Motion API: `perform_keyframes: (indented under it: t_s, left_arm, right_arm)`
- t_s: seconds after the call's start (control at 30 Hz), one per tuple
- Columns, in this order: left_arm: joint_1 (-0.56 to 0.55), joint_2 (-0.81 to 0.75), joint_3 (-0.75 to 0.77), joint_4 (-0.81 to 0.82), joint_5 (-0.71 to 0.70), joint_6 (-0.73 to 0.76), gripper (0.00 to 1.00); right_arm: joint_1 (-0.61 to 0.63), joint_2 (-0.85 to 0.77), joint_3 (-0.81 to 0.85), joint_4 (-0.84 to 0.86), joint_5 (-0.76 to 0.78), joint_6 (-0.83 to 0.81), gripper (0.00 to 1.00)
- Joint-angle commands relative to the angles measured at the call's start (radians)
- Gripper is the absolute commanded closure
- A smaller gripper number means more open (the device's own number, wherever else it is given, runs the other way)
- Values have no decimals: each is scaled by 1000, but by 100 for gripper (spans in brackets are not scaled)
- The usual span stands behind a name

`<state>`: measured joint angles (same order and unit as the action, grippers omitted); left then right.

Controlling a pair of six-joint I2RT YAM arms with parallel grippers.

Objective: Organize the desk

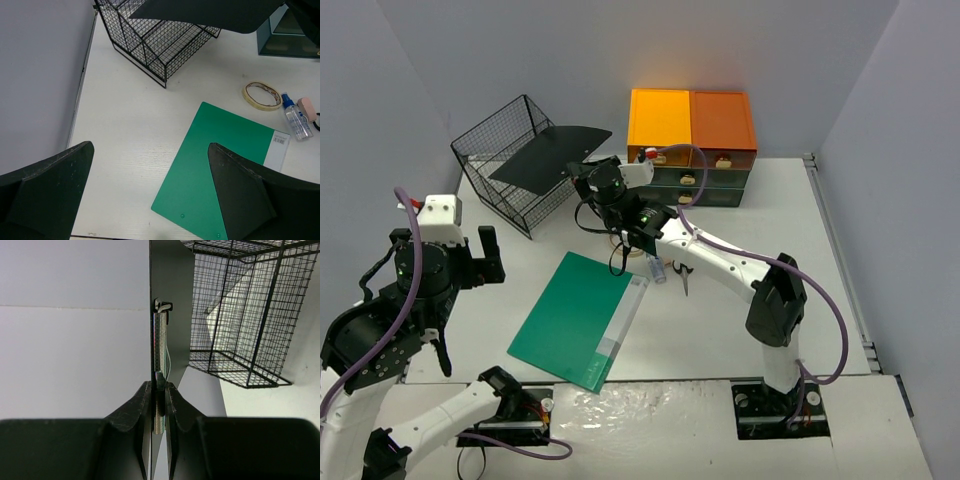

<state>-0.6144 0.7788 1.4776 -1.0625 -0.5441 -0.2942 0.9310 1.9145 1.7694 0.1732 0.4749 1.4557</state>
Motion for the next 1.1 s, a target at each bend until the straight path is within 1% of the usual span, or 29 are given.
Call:
perform_keyframes:
  t_s: [0.0,0.73,0.9,1.07]
  left_arm:
    - [-5,5,55,14,-23,0,3]
    - [-5,5,60,19,-6,-6,3]
    - [-5,0,29,22,29,-25,3]
    - [-5,-13,-46,49,107,-27,3]
  right_arm:
    - [5,2,76,48,66,55,100]
    - [-10,186,263,17,61,47,100]
    - [-16,229,316,17,51,36,100]
    - [-24,258,358,10,35,34,100]
